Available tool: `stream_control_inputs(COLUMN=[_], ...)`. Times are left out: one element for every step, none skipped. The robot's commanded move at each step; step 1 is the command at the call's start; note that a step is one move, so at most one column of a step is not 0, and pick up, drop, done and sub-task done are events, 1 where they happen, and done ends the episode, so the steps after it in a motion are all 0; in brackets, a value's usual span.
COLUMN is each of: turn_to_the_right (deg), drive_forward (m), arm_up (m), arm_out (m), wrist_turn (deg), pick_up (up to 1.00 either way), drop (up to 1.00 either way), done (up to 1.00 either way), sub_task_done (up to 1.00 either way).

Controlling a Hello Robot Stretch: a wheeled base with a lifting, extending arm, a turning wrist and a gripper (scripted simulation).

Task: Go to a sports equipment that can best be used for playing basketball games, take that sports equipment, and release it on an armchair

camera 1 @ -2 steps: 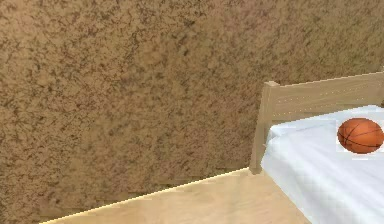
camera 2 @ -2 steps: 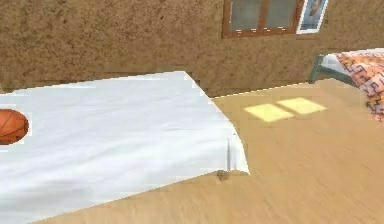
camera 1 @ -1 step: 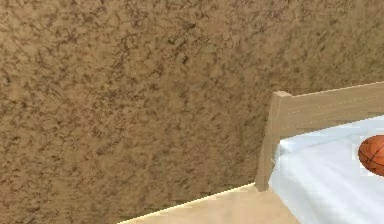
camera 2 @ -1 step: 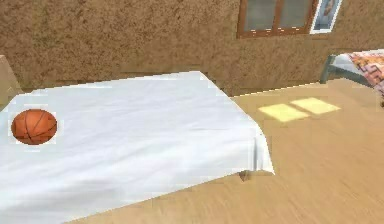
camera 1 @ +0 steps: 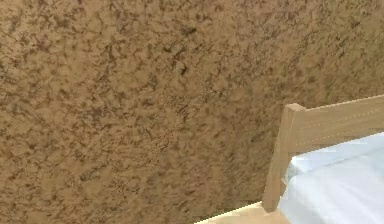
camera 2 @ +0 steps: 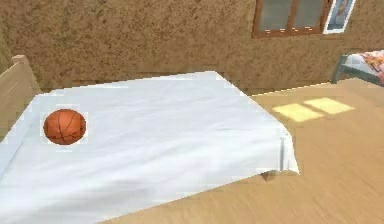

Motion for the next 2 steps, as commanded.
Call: stream_control_inputs(turn_to_the_right=[30.0,0.0], drive_forward=[0.00,0.40], arm_up=[0.00,0.00], arm_out=[0.00,0.00], wrist_turn=[0.0,0.0], pick_up=[0.00,0.00], drop=[0.00,0.00], done=[0.00,0.00], sub_task_done=[0.00,0.00])
